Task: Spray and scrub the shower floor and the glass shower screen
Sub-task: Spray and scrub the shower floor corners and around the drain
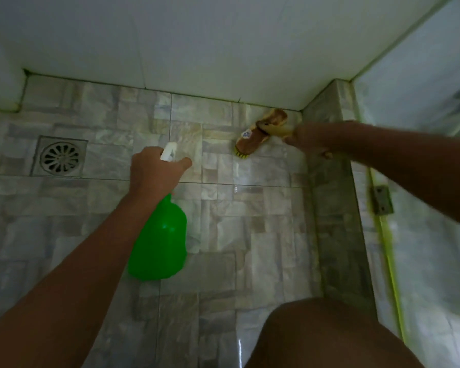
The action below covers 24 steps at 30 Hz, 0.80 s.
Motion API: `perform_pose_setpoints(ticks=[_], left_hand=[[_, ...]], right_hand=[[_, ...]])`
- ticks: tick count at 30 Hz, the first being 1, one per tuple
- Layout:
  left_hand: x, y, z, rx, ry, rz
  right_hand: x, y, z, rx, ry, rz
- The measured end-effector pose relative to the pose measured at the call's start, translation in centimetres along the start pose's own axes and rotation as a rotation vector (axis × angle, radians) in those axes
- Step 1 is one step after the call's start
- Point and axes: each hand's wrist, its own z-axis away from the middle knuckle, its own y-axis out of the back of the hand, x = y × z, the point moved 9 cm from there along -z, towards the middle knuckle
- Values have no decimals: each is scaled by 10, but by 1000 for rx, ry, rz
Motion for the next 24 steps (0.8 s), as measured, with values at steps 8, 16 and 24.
perform_pose_setpoints(ticks=[8,16,24], left_hand=[[-44,50,6,57,118,26],[-76,89,33,126,121,58],[-111,134,49,285,248,42]], right_hand=[[-202,32,-47,26,409,195],[-134,3,-22,22,241,168],[-104,-27,4,-51,214,308]])
